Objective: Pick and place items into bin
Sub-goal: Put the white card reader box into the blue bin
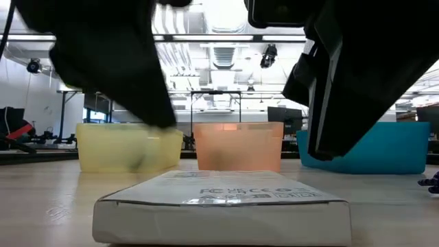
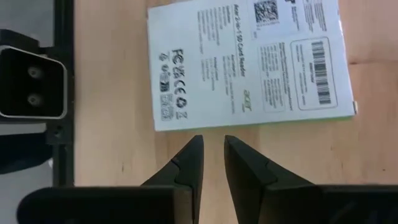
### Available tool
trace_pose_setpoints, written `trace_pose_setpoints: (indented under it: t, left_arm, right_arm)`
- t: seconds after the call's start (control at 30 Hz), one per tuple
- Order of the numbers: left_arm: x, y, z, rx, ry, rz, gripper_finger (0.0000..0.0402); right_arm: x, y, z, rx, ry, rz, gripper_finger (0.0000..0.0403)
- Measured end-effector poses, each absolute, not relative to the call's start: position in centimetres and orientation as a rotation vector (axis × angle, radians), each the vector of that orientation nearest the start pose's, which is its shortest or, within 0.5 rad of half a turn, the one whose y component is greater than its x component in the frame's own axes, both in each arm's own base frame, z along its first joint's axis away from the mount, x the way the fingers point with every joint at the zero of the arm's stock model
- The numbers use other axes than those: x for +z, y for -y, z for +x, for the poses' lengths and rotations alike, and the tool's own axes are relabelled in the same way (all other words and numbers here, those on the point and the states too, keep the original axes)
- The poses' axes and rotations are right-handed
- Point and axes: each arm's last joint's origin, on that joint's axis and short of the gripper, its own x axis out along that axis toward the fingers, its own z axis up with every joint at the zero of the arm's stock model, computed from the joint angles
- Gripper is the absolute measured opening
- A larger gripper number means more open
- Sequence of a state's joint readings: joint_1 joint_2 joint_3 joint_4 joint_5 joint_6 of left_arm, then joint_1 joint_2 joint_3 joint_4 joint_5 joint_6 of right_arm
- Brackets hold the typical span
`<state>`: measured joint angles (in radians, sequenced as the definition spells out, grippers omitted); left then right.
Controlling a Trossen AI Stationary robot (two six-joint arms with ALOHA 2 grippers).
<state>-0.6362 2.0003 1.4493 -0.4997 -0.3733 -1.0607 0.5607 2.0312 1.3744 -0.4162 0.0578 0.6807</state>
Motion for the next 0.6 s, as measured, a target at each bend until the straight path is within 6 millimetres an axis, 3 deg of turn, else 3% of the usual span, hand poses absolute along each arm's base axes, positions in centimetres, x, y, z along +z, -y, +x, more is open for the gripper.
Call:
trace_pose_setpoints:
  t: [0.33,0.6]
  left_arm:
    - [16.1,24.3,34.4,0.247,-0.973,-0.483,0.0011]
    - [15.2,24.1,33.9,0.276,-0.992,-0.516,0.0011]
  right_arm:
    - [13.4,-20.7,34.3,0.027,-1.185,0.289,0.0054]
    - [13.6,-20.5,35.0,0.059,-1.127,0.292,0.0054]
